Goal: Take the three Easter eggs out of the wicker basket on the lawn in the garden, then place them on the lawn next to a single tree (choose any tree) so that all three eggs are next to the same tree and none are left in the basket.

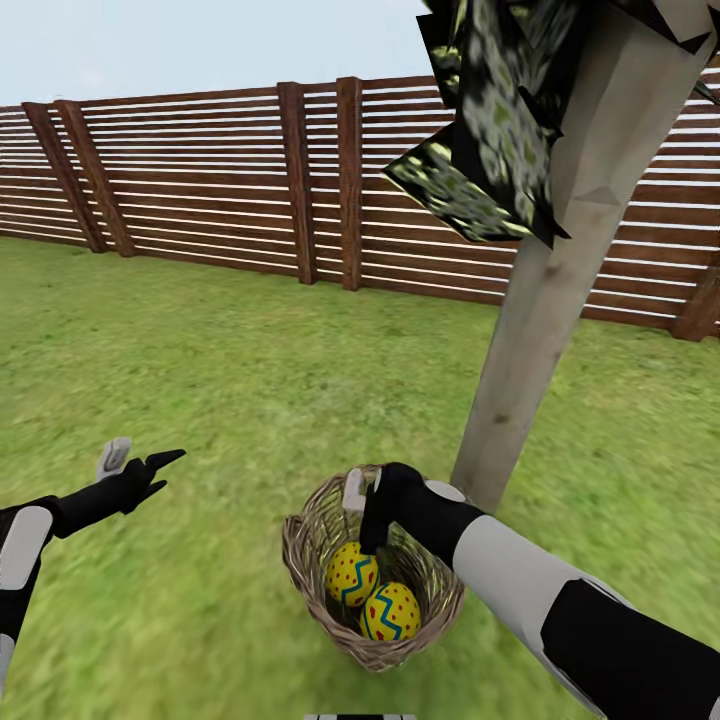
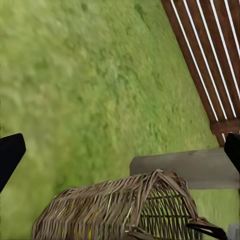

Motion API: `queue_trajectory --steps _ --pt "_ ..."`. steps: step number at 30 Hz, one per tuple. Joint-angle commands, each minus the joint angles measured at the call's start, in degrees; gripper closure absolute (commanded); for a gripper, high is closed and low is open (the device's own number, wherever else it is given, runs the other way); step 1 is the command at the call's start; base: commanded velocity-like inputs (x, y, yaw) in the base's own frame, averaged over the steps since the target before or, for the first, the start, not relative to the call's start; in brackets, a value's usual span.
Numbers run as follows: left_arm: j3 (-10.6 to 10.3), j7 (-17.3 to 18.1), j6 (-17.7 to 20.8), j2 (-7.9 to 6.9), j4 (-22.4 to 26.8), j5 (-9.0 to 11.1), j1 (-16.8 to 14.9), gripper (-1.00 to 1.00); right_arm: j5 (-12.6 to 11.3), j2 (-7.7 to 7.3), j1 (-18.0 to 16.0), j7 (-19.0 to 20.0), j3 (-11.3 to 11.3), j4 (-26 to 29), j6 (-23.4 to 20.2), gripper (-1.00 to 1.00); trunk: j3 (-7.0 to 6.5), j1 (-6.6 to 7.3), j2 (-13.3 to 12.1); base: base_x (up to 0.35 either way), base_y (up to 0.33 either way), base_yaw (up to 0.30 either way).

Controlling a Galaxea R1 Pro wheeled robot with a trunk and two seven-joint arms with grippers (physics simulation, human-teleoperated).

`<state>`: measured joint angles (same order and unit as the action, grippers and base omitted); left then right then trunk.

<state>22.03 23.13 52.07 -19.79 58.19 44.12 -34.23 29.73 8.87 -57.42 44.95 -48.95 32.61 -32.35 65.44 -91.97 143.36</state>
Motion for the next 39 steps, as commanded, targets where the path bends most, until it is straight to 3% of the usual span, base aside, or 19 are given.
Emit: queue_trajectory --steps 1,23,39 --pt "0.12 0.25 0.33 0.01 0.0 -0.16 -0.04 -1.0 0.53 0.0 -0.04 0.43 -0.06 0.13 -0.09 -1.0 0.27 -0.01 0.03 0.0 0.0 0.0" --pt "0.08 0.16 0.35 0.43 0.06 -0.24 -0.04 -1.0 0.42 0.36 -0.06 0.77 -0.12 -5.72 0.82 -1.0 5.15 -0.58 0.33 0.0 0.0 0.0" --pt "0.05 0.16 0.31 0.67 0.0 -0.34 -0.04 -1.0 1.01 0.27 -0.06 0.69 -0.18 -5.21 0.82 -1.0 8.69 -0.99 0.54 0.0 0.0 0.0"
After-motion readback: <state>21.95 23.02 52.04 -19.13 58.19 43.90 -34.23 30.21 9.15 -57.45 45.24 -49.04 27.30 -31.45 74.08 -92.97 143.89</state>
